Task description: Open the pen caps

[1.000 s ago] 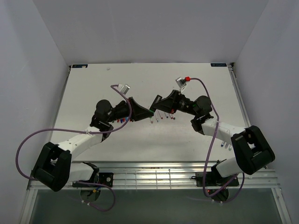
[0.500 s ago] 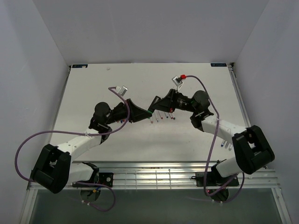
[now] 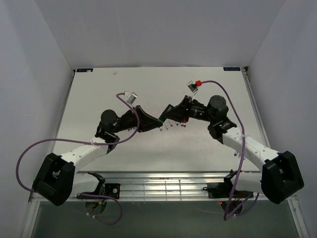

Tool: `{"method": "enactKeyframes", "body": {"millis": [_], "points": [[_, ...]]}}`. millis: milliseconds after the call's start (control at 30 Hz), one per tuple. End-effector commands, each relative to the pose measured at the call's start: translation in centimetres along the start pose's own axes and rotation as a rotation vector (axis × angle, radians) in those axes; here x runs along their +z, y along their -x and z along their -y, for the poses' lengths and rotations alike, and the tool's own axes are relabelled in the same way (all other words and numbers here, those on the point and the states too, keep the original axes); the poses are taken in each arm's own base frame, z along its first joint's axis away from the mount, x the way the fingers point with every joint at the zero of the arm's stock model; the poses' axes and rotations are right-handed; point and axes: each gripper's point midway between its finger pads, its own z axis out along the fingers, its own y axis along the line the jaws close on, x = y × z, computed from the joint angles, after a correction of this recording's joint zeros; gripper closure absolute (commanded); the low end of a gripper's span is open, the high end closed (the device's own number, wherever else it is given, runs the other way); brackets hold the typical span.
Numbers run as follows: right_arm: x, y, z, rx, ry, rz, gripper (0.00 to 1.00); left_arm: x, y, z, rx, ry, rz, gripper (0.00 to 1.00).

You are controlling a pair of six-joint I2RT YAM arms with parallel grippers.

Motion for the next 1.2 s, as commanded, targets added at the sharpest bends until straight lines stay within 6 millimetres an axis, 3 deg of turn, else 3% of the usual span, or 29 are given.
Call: {"method": "enactKeyframes", "body": {"millis": [0, 67, 100, 200, 400, 433, 500, 600, 633, 733, 833, 867, 900, 933, 967, 1000, 1033, 1067, 1100, 1133, 1167], "points": [[-4.4, 13.3, 1.2, -0.145, -0.12, 0.571, 0.92, -2.7, -5.3, 0.7, -0.164, -0.066, -0.215, 1.0], [-4.8, 12.8, 1.0, -0.017, -0.051, 0.618, 0.92, -2.7, -5.2, 0.9, -0.164, -0.074, -0.209, 1.0], [-5.3, 13.3, -0.4, -0.034, 0.009, 0.66, 0.92, -2.8, -5.2, 1.0, -0.166, -0.076, -0.207, 1.0], [-5.6, 13.7, -0.8, -0.019, 0.032, 0.689, 0.92, -3.0, -5.3, 1.5, -0.175, -0.094, -0.207, 1.0], [-7.2, 15.1, -1.8, -0.148, -0.022, 0.763, 0.92, -3.4, -5.7, 1.8, -0.179, -0.098, -0.203, 1.0], [-7.7, 15.4, -2.8, -0.19, -0.031, 0.777, 0.92, -3.3, -5.5, 1.7, -0.186, -0.088, -0.19, 1.0], [-7.4, 14.9, -2.3, -0.227, -0.088, 0.753, 0.92, -3.3, -5.3, 1.5, -0.183, -0.073, -0.165, 1.0], [-7.9, 13.7, -2.4, -0.214, -0.1, 0.752, 0.92, -2.7, -3.0, 1.5, -0.145, -0.049, -0.062, 1.0], [-8.3, 12.5, -1.7, -0.191, -0.118, 0.743, 0.92, -2.4, -1.8, 1.7, -0.124, -0.052, -0.03, 1.0], [-8.5, 11.8, -0.5, -0.169, -0.17, 0.731, 0.92, -1.4, -0.1, 2.4, -0.097, -0.078, -0.044, 1.0], [-7.7, 11.3, 0.8, -0.174, -0.214, 0.662, 0.92, -1.3, -0.5, 1.7, -0.101, -0.063, -0.072, 1.0], [-7.0, 12.1, -0.2, -0.231, -0.201, 0.619, 0.92, -1.6, -0.7, 1.1, -0.123, -0.016, -0.075, 1.0], [-6.7, 12.2, 0.3, -0.231, -0.23, 0.592, 0.92, -1.7, -0.4, -0.1, -0.083, 0.045, -0.045, 1.0], [-6.3, 10.7, 2.9, -0.159, -0.325, 0.504, 0.92, -2.2, -1.3, -1.9, -0.144, 0.148, -0.068, 1.0], [-6.2, 12.0, 2.7, -0.204, -0.367, 0.479, 0.92, -2.4, -0.2, -2.2, -0.114, 0.209, -0.039, 1.0], [-6.2, 11.9, 3.9, -0.187, -0.428, 0.429, 0.92, -3.0, 0.9, -4.7, -0.063, 0.357, 0.023, 1.0], [-6.2, 9.5, 6.8, -0.101, -0.529, 0.304, 0.92, -4.3, 0.0, -6.6, -0.105, 0.487, 0.006, 1.0], [-5.9, 10.7, 5.9, -0.113, -0.512, 0.274, 0.92, -5.2, 0.6, -7.8, -0.089, 0.59, 0.038, 1.0], [-6.3, 10.8, 6.8, -0.107, -0.54, 0.235, 0.92, -6.8, 2.4, -9.2, -0.056, 0.73, 0.126, 1.0], [-6.4, 8.3, 9.2, -0.009, -0.596, 0.118, 0.92, -8.4, 1.6, -10.5, -0.078, 0.839, 0.111, 1.0], [-6.3, 7.4, 9.7, 0.031, -0.587, 0.04, 0.92, -9.6, 2.1, -11.2, -0.067, 0.911, 0.138, 1.0]]}}
